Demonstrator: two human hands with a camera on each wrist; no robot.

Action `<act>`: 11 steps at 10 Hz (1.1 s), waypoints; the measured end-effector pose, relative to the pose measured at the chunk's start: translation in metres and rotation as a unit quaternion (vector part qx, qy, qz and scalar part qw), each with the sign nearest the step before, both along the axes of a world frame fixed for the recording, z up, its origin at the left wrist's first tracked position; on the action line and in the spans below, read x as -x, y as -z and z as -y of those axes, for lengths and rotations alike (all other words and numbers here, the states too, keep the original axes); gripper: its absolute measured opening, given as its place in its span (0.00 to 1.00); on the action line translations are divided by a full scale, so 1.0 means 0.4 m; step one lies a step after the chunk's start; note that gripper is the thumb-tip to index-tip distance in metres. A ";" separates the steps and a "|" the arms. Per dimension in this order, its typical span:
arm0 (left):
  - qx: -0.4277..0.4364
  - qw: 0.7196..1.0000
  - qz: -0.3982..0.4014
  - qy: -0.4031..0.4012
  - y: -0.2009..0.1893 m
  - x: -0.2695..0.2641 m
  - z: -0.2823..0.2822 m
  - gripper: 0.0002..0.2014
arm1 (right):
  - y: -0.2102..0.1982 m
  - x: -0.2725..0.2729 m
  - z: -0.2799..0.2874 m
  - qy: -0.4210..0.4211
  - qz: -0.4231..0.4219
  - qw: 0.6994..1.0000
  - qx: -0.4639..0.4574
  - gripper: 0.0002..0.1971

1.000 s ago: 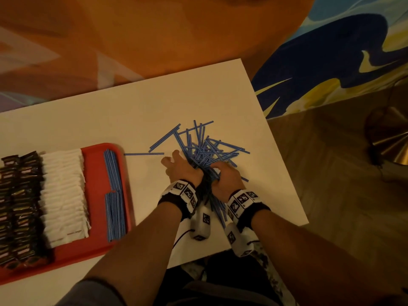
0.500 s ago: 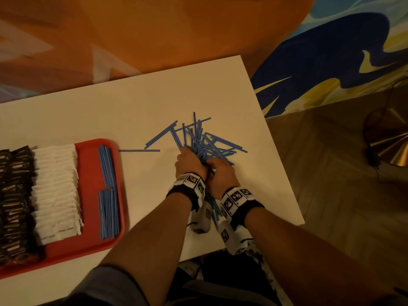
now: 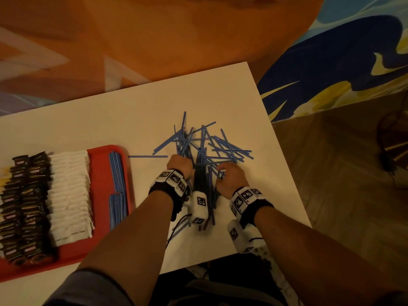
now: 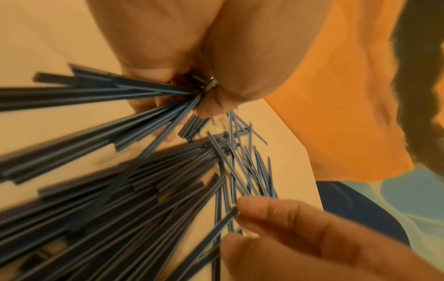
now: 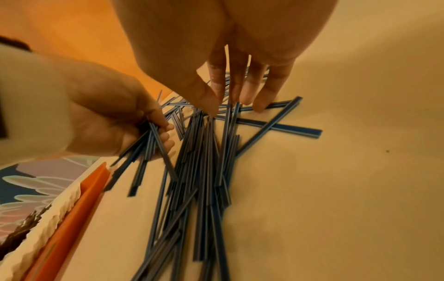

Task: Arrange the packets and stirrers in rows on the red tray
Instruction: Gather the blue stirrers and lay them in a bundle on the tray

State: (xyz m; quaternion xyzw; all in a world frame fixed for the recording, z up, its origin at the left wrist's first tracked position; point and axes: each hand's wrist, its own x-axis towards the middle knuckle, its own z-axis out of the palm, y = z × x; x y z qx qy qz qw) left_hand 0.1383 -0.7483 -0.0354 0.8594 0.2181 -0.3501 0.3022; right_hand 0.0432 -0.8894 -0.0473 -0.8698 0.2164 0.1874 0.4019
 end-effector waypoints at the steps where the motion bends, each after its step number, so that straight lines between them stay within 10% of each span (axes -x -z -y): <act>1: 0.085 0.995 0.008 -0.041 0.027 -0.008 -0.039 0.13 | -0.001 -0.008 0.003 0.003 -0.008 1.000 -0.008 0.16; 3: 0.170 0.953 -0.024 -0.250 -0.007 0.018 -0.083 0.17 | 0.003 -0.016 0.006 0.006 -0.018 1.000 -0.008 0.15; 7: 0.332 0.915 -0.027 -0.228 -0.111 0.040 -0.139 0.19 | -0.125 -0.159 -0.057 0.014 0.061 0.998 -0.031 0.08; 11: 0.435 0.895 0.057 -0.075 -0.432 -0.015 -0.169 0.24 | -0.604 -0.402 -0.243 -0.126 0.252 0.957 -0.078 0.13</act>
